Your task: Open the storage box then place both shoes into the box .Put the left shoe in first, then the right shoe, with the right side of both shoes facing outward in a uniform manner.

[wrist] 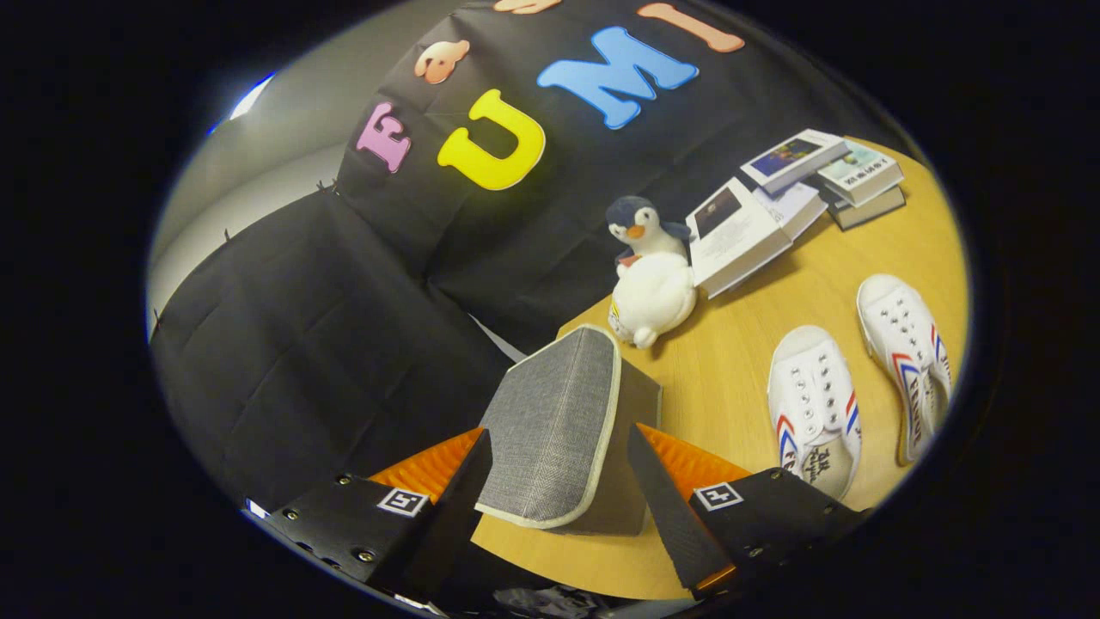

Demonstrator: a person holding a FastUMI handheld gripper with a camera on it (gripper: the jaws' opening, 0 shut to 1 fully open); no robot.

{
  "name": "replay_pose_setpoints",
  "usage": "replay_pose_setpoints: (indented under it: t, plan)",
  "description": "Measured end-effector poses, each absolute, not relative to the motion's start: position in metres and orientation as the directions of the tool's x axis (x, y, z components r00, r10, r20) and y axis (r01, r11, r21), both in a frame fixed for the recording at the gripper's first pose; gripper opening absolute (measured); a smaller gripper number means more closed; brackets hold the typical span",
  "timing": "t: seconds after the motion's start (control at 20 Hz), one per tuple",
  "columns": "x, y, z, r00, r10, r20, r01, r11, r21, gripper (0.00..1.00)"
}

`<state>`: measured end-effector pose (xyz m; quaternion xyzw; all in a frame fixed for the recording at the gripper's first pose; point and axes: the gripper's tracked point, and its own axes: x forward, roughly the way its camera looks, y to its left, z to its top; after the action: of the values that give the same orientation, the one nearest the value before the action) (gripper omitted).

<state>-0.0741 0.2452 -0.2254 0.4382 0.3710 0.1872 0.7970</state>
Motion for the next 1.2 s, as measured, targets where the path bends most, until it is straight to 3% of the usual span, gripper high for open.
replay_pose_setpoints:
  t: [0.6, 0.7, 0.9, 1.0, 1.15, 1.2]
  plan:
    - [-0.078, 0.301, -0.267, 0.542, 0.767, -0.342, 0.273, 0.224, 0.936, 0.94]
    - [-0.08, 0.306, -0.267, 0.527, 0.786, -0.324, 0.289, 0.193, 0.938, 0.85]
    - [-0.086, 0.309, -0.268, 0.486, 0.812, -0.323, 0.314, 0.183, 0.932, 0.85]
    - [-0.083, 0.308, -0.27, 0.487, 0.813, -0.318, 0.346, 0.155, 0.926, 0.53]
    - [-0.086, 0.307, -0.269, 0.472, 0.818, -0.328, 0.335, 0.178, 0.925, 0.51]
    - [-0.074, 0.302, -0.271, 0.516, 0.796, -0.317, 0.325, 0.161, 0.932, 0.51]
